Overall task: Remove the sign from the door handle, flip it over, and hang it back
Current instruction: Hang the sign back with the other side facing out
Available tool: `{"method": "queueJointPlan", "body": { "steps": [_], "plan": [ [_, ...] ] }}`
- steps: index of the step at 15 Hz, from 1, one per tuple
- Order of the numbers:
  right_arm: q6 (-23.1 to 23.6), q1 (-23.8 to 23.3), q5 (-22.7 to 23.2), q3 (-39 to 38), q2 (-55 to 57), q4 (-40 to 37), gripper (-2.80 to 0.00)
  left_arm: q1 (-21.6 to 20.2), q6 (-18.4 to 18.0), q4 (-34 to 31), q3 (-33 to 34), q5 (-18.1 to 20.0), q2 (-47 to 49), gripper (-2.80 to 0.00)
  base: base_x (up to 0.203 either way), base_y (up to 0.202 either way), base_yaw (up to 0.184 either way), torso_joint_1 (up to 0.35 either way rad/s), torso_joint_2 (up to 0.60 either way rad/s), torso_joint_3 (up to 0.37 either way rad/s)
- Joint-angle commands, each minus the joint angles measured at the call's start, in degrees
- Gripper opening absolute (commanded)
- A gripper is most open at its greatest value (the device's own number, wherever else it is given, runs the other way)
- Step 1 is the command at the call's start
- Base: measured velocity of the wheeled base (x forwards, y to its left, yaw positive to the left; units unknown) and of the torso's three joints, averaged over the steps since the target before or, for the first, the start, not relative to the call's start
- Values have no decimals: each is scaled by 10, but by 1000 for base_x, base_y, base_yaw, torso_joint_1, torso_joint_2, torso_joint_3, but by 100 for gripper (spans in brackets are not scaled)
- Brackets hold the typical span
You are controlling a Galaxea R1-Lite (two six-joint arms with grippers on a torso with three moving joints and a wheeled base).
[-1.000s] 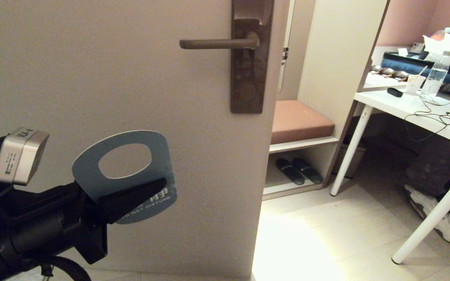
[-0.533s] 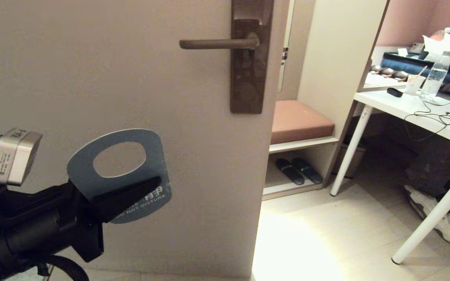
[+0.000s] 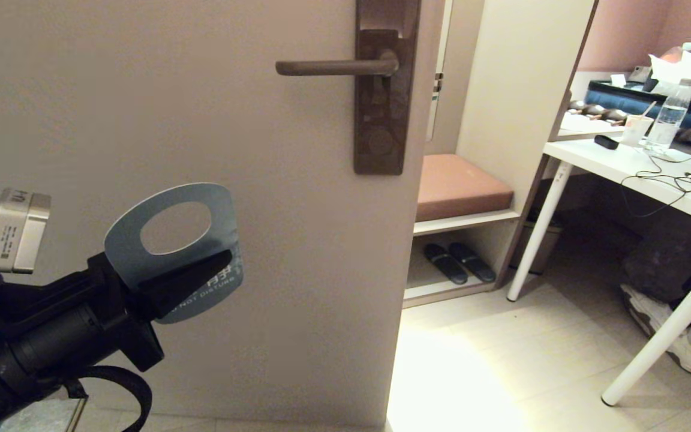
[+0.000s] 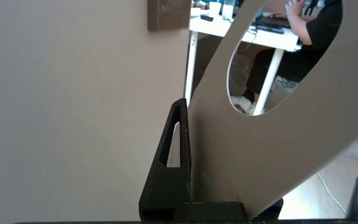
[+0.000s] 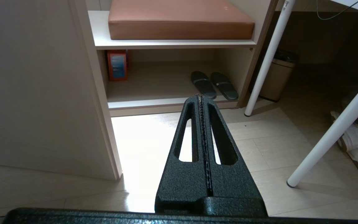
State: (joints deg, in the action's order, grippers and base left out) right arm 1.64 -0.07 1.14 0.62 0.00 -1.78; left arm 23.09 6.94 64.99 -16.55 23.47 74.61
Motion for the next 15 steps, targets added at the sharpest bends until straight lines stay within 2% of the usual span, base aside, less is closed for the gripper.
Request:
{"method": "queueJointPlan", "body": {
  "steps": [1, 7, 15],
  "plan": [
    [0, 0, 0, 0, 0, 0, -280, 0, -3, 4, -11, -2, 2, -280, 0, 0, 0, 0, 0, 0],
    [0, 0, 0, 0, 0, 0, -280, 0, -7, 5, -38, -3, 12, -280, 0, 0, 0, 0, 0, 0],
    [0, 0, 0, 0, 0, 0, -280, -3, -8, 4, -34, -2, 15, -280, 0, 0, 0, 0, 0, 0]
  ]
}}
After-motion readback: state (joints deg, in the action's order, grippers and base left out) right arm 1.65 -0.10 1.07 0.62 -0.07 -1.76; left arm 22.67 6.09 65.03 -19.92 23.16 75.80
